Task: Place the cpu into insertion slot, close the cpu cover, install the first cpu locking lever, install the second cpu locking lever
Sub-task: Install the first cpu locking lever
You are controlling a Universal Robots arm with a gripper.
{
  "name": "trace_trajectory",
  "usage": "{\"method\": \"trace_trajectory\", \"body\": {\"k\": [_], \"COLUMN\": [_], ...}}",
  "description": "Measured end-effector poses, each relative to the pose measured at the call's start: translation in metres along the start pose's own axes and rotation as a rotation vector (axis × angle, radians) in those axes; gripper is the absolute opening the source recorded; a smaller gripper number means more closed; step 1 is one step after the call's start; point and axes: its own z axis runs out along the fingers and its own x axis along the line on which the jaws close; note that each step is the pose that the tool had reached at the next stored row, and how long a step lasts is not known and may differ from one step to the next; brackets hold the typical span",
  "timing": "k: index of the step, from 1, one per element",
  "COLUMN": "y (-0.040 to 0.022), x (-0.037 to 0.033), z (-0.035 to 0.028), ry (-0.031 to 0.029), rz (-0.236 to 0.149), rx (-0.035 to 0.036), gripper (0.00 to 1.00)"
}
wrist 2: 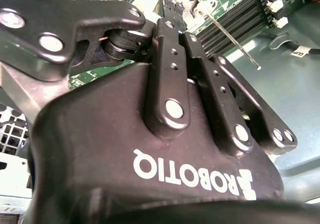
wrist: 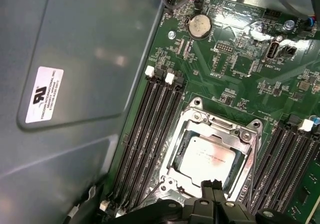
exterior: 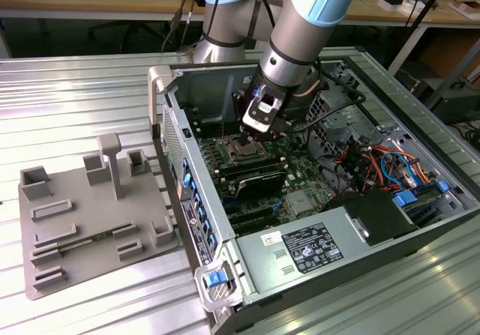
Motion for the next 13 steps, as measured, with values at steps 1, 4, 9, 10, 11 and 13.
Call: {"method": "trace_trajectory", "body": {"k": [1, 4, 9, 10, 11, 13], "y": [-0.0002, -0.0008, -0.0010, -0.0010, -0.0010, -0.0011], "x": [-0.0001, -0.0004, -0.0004, -0.0004, -0.0005, -0.0006], "z": [0.0001, 0.0000, 0.0000, 0.0000, 0.0000, 0.0000], "ry": [-0.0001, -0.0010, -0.0027, -0.0027, -0.0029, -0.0034], "rz": [-0.003, -0.017, -0.044, -0.050, -0.053, -0.062], "rx": [0.0002, 0.0018, 0.0047, 0.0051, 0.0055, 0.0064], "gripper": [0.11, 0.11, 0.11, 0.11, 0.11, 0.11]}}
